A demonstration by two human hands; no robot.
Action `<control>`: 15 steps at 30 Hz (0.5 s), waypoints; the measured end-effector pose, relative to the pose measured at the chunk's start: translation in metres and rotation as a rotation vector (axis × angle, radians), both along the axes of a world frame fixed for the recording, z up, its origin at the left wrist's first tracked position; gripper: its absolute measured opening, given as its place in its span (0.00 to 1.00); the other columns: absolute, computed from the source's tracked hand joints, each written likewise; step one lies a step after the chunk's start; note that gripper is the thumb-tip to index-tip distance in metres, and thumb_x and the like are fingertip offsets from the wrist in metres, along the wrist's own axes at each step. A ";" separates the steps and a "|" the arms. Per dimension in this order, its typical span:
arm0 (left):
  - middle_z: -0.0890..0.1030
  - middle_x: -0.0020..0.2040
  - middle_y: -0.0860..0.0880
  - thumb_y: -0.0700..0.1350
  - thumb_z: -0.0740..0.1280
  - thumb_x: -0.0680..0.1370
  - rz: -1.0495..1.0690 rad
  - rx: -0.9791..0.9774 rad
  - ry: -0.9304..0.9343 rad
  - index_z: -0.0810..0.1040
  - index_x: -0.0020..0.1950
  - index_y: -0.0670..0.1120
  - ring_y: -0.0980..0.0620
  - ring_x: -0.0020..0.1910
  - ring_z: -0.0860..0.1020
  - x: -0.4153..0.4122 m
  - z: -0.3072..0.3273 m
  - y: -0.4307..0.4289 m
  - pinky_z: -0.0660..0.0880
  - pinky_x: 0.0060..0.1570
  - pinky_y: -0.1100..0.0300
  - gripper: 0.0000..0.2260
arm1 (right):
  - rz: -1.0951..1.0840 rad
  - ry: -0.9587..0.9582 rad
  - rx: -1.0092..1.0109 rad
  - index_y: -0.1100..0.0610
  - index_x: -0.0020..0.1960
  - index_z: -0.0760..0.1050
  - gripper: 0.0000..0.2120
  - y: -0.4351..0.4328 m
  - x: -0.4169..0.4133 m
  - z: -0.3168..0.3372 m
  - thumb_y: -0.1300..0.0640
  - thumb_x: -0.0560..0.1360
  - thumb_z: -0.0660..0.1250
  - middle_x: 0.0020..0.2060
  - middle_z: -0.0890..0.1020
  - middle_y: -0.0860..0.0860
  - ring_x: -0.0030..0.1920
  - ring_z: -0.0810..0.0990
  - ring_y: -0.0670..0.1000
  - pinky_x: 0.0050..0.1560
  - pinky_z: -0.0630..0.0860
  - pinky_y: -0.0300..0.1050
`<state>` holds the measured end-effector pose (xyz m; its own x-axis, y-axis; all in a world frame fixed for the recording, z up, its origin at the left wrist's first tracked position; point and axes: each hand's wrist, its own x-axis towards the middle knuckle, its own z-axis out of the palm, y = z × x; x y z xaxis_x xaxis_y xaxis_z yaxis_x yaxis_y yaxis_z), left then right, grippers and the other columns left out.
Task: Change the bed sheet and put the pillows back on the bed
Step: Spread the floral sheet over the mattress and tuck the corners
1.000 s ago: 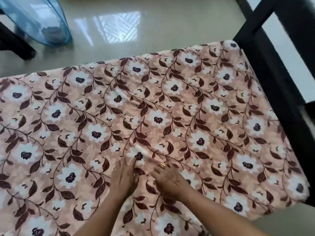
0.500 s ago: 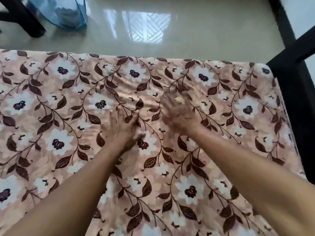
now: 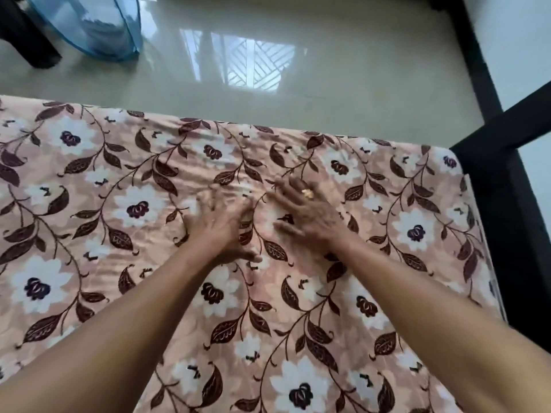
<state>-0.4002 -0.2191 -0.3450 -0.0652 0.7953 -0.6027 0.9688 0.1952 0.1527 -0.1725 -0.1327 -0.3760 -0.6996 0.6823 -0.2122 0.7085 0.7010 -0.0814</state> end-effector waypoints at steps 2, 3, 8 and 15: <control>0.29 0.79 0.45 0.70 0.74 0.62 -0.226 0.076 0.012 0.36 0.77 0.70 0.33 0.79 0.36 0.033 0.003 0.008 0.49 0.70 0.21 0.57 | -0.297 -0.084 0.090 0.38 0.83 0.44 0.35 0.044 0.044 0.004 0.26 0.79 0.37 0.83 0.44 0.45 0.83 0.42 0.55 0.80 0.43 0.68; 0.29 0.79 0.45 0.67 0.75 0.65 -0.305 0.089 0.035 0.35 0.77 0.69 0.31 0.78 0.36 0.051 0.001 0.012 0.51 0.69 0.20 0.57 | -0.491 -0.109 0.075 0.36 0.82 0.42 0.35 0.068 0.067 0.009 0.25 0.78 0.36 0.83 0.43 0.44 0.83 0.42 0.56 0.79 0.41 0.69; 0.26 0.78 0.42 0.51 0.75 0.74 -0.311 0.040 0.123 0.31 0.75 0.71 0.24 0.75 0.33 0.092 -0.003 0.026 0.58 0.64 0.18 0.55 | -0.547 -0.060 -0.042 0.43 0.83 0.41 0.35 0.084 0.064 0.022 0.30 0.81 0.42 0.83 0.42 0.49 0.83 0.40 0.56 0.78 0.38 0.70; 0.39 0.82 0.43 0.65 0.77 0.66 -0.305 0.094 -0.085 0.43 0.79 0.67 0.33 0.80 0.41 0.137 0.009 0.052 0.60 0.70 0.25 0.53 | -0.838 0.027 -0.036 0.35 0.81 0.35 0.36 0.066 0.175 0.012 0.25 0.79 0.44 0.81 0.34 0.42 0.82 0.37 0.55 0.77 0.34 0.68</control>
